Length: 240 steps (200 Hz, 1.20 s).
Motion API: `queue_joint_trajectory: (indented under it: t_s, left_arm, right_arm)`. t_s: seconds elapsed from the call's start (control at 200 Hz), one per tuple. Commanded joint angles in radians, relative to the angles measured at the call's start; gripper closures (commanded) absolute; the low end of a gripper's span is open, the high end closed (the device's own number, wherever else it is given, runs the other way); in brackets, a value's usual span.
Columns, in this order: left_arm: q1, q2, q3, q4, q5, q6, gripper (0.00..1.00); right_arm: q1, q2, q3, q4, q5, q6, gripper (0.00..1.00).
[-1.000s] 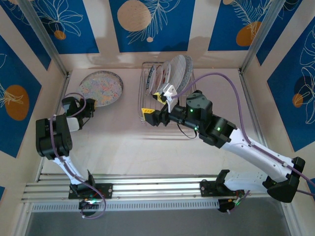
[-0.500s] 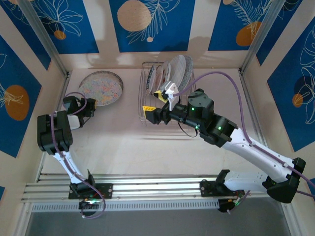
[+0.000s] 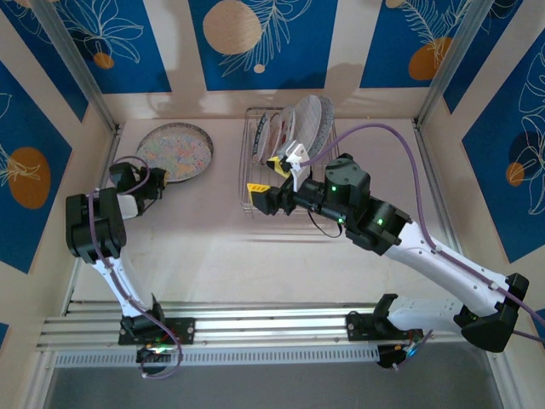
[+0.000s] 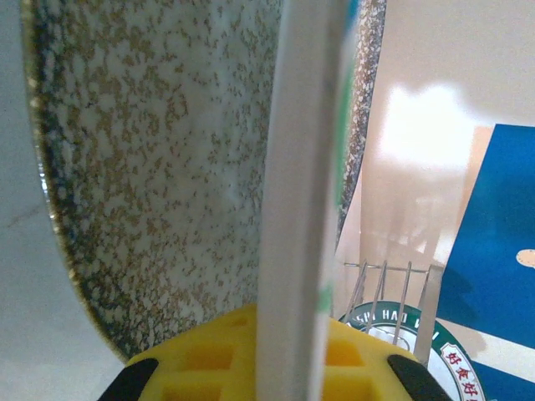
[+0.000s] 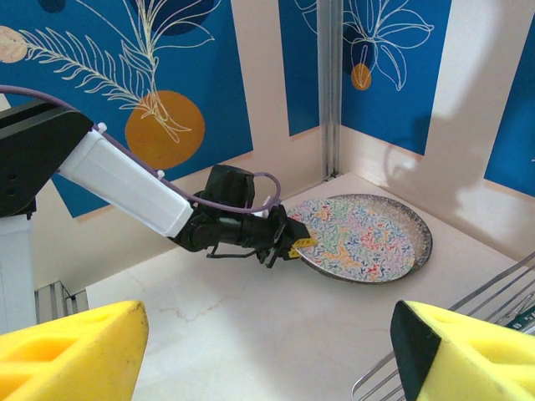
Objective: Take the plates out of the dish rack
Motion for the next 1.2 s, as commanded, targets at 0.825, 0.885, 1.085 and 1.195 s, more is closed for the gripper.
queue_joint_trajectory:
  t_s: [0.825, 0.885, 1.085, 1.195]
  left_arm:
    - [0.015, -0.037, 0.158, -0.385, 0.015, 0.072, 0.6]
    - [0.015, -0.037, 0.175, -0.429, 0.012, 0.078, 0.59]
    - [0.016, -0.021, 0.228, -0.532, 0.002, 0.101, 0.58]
    - [0.016, -0.007, 0.26, -0.587, -0.003, 0.114, 0.58]
  right_arm:
    - [-0.018, 0.007, 0.044, -0.016, 0.003, 0.024, 0.21]
    - [-0.019, 0.008, 0.042, -0.017, 0.003, 0.025, 0.21]
    - [-0.019, 0.001, 0.041, -0.026, 0.004, 0.029, 0.21]
    - [-0.02, -0.004, 0.039, -0.032, 0.007, 0.031, 0.21]
